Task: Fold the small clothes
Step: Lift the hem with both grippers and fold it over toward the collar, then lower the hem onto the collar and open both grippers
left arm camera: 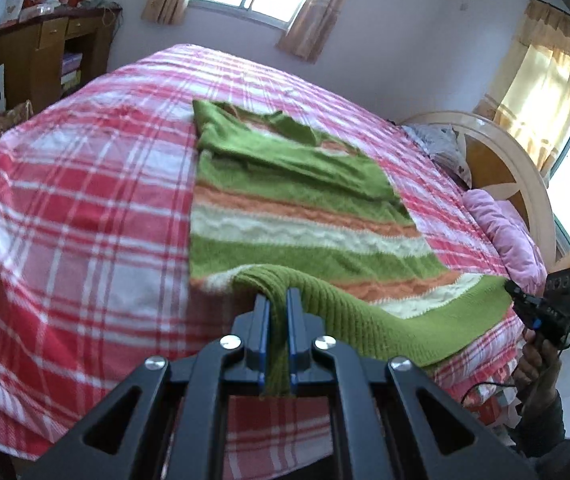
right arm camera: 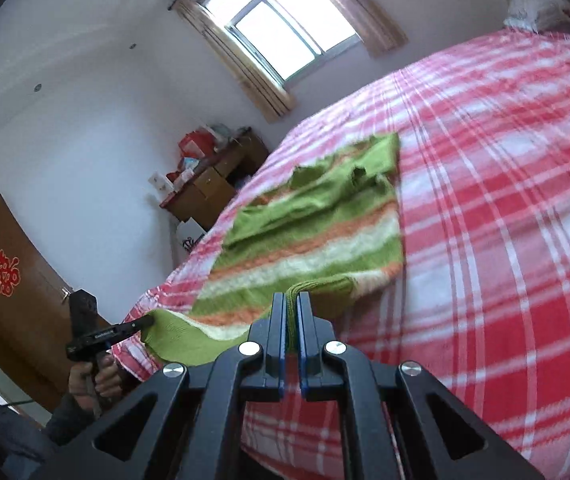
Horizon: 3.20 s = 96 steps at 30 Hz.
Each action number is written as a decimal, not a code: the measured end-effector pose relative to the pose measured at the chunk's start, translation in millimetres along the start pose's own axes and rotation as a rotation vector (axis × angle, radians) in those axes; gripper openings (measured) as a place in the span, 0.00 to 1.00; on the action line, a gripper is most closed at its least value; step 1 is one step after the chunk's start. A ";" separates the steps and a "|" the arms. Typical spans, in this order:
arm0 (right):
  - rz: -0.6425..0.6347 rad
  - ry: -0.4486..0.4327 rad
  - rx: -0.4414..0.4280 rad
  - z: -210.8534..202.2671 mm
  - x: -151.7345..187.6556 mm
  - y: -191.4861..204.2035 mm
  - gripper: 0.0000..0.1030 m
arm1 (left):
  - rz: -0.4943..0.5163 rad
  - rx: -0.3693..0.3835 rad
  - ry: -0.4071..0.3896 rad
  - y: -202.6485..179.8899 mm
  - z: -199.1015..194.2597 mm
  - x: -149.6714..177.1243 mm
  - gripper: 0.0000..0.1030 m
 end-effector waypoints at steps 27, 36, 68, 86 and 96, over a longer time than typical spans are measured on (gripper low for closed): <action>-0.088 -0.090 -0.024 69.3 -152.6 12.4 0.04 | -0.142 0.061 -0.072 15.1 46.4 -135.8 0.07; -0.090 -0.084 -0.001 103.8 -199.4 -5.8 0.04 | -0.119 0.051 -0.076 11.2 74.0 -191.2 0.07; -0.078 0.115 0.295 243.6 -211.8 -158.4 0.69 | 0.008 -0.199 -0.020 64.1 176.6 -213.9 0.65; -0.331 0.230 0.367 261.2 -207.1 -133.2 0.04 | 0.201 -0.300 0.027 33.9 219.7 -220.6 0.05; -0.343 0.131 0.407 275.7 -250.0 -129.8 0.03 | 0.128 -0.335 -0.010 52.8 240.2 -255.5 0.05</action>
Point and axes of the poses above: each gripper's, at about its wrist camera, not at the fingertips, and z roughly the way its jaws point, y to its left, x to its underside, the point moved 8 cm from there along z, roughly the way its jaws point, and after that the axes turned 6 degrees about -x, right-handed, at the moved point
